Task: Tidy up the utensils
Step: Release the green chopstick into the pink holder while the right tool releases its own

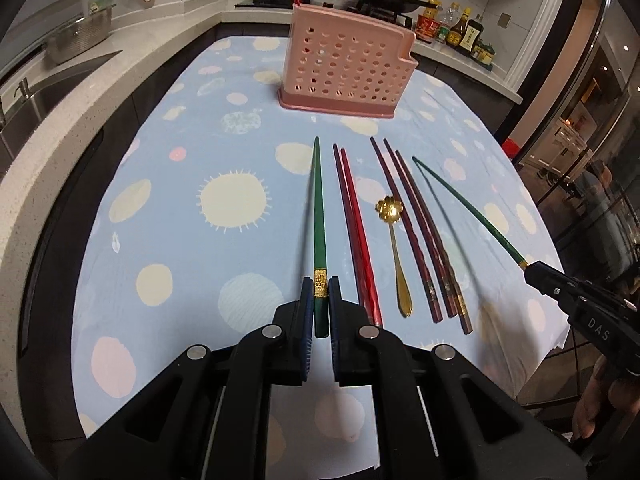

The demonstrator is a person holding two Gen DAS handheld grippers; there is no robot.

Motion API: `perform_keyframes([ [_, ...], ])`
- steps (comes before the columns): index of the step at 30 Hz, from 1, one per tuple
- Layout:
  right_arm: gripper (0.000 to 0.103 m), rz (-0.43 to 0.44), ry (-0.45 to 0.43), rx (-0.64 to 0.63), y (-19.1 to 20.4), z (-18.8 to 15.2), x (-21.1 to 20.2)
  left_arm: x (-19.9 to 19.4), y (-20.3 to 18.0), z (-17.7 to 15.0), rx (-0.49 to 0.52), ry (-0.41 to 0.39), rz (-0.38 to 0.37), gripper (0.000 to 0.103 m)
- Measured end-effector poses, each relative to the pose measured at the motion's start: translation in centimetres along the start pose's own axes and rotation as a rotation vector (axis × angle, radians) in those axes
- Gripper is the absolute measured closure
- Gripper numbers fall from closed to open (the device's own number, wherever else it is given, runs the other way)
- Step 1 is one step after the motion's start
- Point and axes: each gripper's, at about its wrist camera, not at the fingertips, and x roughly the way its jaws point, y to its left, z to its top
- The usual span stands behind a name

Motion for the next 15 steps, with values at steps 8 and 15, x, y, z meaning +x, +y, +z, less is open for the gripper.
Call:
perform_keyframes([
  [8,0.096,0.023,-0.171,0.015,-0.2,5.5,-3.8,-4.0,0.2,4.4,-0.006,-0.137,-0.004,0.096],
  [15,0.096,0.067,-0.239,0.054,-0.8,9.5,-4.3,-5.1,0.3,8.5,-0.016,-0.219,-0.006,0.096],
])
